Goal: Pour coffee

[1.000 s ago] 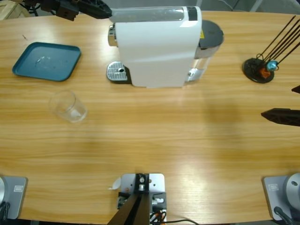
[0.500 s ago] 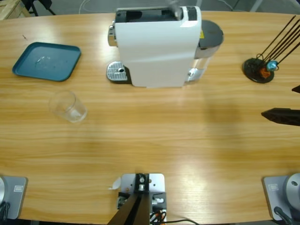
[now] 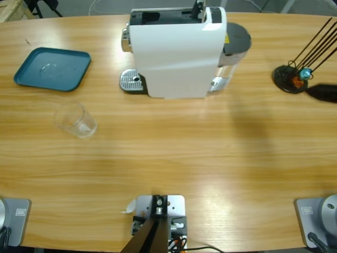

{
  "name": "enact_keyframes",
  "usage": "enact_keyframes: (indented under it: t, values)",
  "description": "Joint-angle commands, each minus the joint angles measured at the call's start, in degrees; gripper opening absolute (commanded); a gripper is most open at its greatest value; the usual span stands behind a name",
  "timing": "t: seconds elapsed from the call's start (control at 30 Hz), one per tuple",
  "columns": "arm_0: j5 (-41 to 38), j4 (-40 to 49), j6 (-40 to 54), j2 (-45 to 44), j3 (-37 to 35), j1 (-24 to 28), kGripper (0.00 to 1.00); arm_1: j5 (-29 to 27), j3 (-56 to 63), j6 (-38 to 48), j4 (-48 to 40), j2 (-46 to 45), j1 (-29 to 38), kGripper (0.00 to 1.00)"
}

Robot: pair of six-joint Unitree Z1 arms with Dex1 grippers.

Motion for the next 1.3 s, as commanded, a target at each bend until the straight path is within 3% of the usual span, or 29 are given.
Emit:
enact_keyframes:
  t: [0.03, 0.17, 0.33, 0.67, 0.83, 1.13, 1.3]
  values:
    - [3.0, 1.4, 2.5, -11.6, 15.4, -1.5, 1.000, -4.0, 8.2, 3.6, -10.1, 3.3, -11.7, 1.000]
    - [8.2, 1.4, 4.5, -18.9, 20.1, -1.6, 0.992, -1.6, 16.7, 7.4, -21.4, 6.1, -20.5, 1.000]
    - [10.4, 1.4, 7.1, -21.1, 25.9, -1.7, 1.000, 3.0, 25.2, 6.3, -37.8, 13.0, -23.6, 0.982]
    - [11.6, 1.1, 6.1, -19.8, 28.5, -1.7, 1.000, 11.6, 27.9, -2.0, -53.4, 25.3, -35.1, 0.982]
    - [11.7, 0.8, 3.5, -19.0, 28.5, -1.7, 1.000, 11.9, 29.5, -2.7, -57.6, 26.1, -35.8, 0.965]
    - [12.2, 0.5, 0.6, -18.6, 28.5, -1.7, 1.000, 12.2, 30.2, -5.4, -60.0, 25.1, -36.7, 0.650]
    - [12.2, 0.5, 0.2, -18.7, 28.5, -1.7, 1.000, 12.1, 30.2, -5.7, -60.3, 26.0, -37.6, 0.637]
